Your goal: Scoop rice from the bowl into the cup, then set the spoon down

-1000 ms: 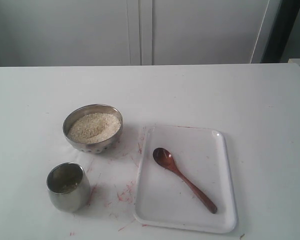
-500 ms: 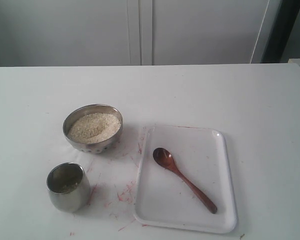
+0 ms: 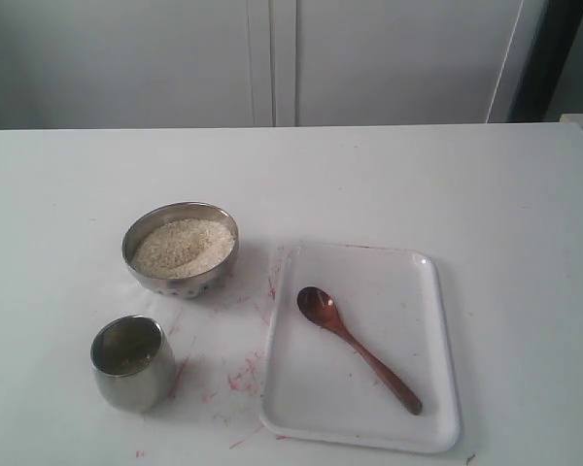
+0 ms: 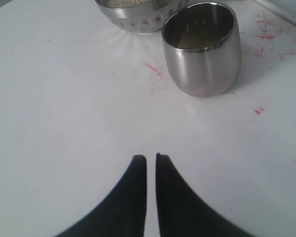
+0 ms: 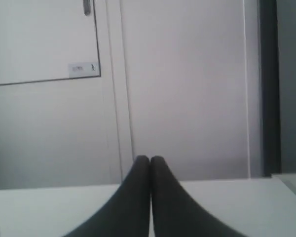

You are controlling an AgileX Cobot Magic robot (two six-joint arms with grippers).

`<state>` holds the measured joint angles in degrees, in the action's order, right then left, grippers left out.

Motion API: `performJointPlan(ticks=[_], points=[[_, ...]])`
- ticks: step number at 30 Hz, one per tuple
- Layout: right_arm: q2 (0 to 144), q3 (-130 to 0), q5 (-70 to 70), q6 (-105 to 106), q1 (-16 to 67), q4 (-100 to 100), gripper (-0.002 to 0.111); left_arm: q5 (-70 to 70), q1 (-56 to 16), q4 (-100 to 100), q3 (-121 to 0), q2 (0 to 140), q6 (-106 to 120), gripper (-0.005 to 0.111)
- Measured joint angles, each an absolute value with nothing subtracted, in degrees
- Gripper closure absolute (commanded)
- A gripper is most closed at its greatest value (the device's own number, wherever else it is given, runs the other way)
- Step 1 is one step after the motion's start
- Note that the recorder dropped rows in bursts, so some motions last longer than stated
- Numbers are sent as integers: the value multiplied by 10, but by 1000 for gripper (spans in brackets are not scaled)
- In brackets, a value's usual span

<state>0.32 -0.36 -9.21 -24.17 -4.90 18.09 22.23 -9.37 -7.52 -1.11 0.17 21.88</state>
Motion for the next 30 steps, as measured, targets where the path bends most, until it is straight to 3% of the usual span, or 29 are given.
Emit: performJointPlan(ticks=[13,30], points=[[3,-4,165,-243,-64,181,108,222,-94,-75,-11,2,219,92],[3,-4,196,-243,-64,181,108,222,-94,-75,-11,2,219,92]])
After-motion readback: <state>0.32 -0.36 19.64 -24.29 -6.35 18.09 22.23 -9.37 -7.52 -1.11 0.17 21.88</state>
